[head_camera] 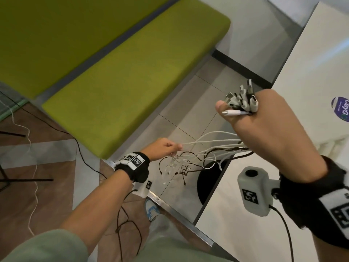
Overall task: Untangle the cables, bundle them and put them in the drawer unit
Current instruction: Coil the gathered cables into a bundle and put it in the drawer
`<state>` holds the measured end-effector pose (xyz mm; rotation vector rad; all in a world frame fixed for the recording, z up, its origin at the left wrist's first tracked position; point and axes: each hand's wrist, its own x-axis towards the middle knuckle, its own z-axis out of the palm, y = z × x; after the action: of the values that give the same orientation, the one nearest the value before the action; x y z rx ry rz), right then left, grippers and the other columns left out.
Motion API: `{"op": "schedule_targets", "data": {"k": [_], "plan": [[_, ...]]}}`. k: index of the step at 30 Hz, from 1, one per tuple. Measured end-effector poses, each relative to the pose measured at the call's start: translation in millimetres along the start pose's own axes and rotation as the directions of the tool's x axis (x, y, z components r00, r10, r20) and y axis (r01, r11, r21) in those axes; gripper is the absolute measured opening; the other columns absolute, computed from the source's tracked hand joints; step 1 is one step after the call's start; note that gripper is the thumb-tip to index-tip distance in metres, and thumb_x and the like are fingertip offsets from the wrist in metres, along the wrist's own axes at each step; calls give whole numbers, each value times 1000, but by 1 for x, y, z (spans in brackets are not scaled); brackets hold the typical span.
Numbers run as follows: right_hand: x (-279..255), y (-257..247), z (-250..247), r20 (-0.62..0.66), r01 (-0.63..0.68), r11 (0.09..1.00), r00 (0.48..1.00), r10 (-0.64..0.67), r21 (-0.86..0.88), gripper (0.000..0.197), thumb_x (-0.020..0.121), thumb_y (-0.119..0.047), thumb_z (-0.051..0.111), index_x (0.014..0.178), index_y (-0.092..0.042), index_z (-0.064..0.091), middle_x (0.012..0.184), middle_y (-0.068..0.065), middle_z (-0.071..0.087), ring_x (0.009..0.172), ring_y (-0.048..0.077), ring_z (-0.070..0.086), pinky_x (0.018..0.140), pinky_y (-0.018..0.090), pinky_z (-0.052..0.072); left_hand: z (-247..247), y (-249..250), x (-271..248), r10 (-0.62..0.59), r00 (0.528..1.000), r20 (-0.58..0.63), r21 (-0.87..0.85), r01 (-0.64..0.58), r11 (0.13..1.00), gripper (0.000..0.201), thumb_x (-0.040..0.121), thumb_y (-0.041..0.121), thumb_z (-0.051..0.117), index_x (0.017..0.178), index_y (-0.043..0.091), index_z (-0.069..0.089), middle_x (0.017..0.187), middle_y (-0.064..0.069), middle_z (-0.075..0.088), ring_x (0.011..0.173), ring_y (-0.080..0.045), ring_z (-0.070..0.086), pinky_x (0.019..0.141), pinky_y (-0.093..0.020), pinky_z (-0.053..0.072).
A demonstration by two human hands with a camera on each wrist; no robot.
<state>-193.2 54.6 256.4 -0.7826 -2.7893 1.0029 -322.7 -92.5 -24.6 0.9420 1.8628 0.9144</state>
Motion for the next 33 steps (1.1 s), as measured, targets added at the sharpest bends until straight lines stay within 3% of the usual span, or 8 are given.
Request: {"op": "schedule_targets", "data": {"k": [4, 9, 16, 21, 25, 27, 29, 33], "plan": [[-3, -2, 4, 42, -30, 998, 999, 32, -47, 52, 90, -24, 63, 51, -11, 31, 43, -1, 27, 47, 16, 20, 39, 25, 24, -9, -31, 7, -74, 996, -46, 35, 75, 997, 36, 93, 43, 58, 63, 24, 65, 50, 9, 48, 50, -8, 42, 57, -28, 36], [-7, -5, 10, 64, -46, 995, 997, 52, -93, 45, 90, -20, 62, 58, -2, 36, 52, 15, 37, 52, 26, 30, 49, 36, 27, -13, -45, 7, -110, 993, -46, -96, 105, 990, 29, 96, 33, 58, 71, 22, 69, 65, 2, 71, 65, -9, 68, 82, -29, 49], [-9, -5, 17, 94, -64, 992, 993, 74, -107, 43, 90, -23, 61, 61, 2, 41, 54, 16, 43, 52, 28, 33, 55, 38, 33, -12, -52, 5, -261, 935, -241, -360, 163, 919, 27, 96, 23, 58, 76, 13, 73, 68, 4, 73, 67, -7, 66, 80, -26, 47], [-9, -5, 7, 64, -60, 991, 996, 68, -122, 44, 90, -29, 62, 62, 2, 47, 53, 14, 45, 50, 28, 38, 47, 38, 32, -11, -78, -5, -406, 888, -216, 14, 418, 908, 22, 93, 35, 61, 88, 20, 76, 92, 1, 68, 87, -22, 62, 76, -31, 42], [-8, -9, -7, 37, -40, 994, 998, 44, -105, 47, 91, -32, 60, 58, -3, 42, 50, 9, 41, 50, 26, 35, 46, 37, 31, -4, -89, -15, -465, 860, -209, -14, 473, 881, 21, 92, 35, 64, 93, 19, 78, 113, -3, 69, 103, -23, 61, 82, -30, 41], [-6, -10, -7, 33, -7, 990, 999, 12, -139, 46, 91, -30, 60, 58, -3, 42, 51, 10, 40, 51, 30, 38, 48, 38, 31, -4, -77, -10, -400, 880, -257, -20, 409, 912, 19, 91, 32, 66, 92, 19, 79, 101, -2, 73, 90, -19, 61, 74, -26, 40], [-5, -9, -4, 35, 16, 987, 999, -11, -157, 46, 91, -27, 60, 59, 0, 42, 50, 14, 40, 51, 32, 37, 49, 37, 30, -8, -66, -6, -341, 895, -287, 49, 369, 928, 24, 91, 35, 66, 79, 18, 77, 68, 0, 67, 69, -20, 54, 58, -25, 34], [-8, -5, -7, 42, -34, 991, 998, 39, -129, 47, 91, -32, 60, 59, -1, 42, 51, 10, 41, 51, 29, 39, 48, 37, 31, -20, -66, -12, -530, 796, -292, 112, 578, 808, 33, 91, 47, 61, 72, 22, 70, 54, -1, 53, 50, -18, 43, 49, -28, 30]]}}
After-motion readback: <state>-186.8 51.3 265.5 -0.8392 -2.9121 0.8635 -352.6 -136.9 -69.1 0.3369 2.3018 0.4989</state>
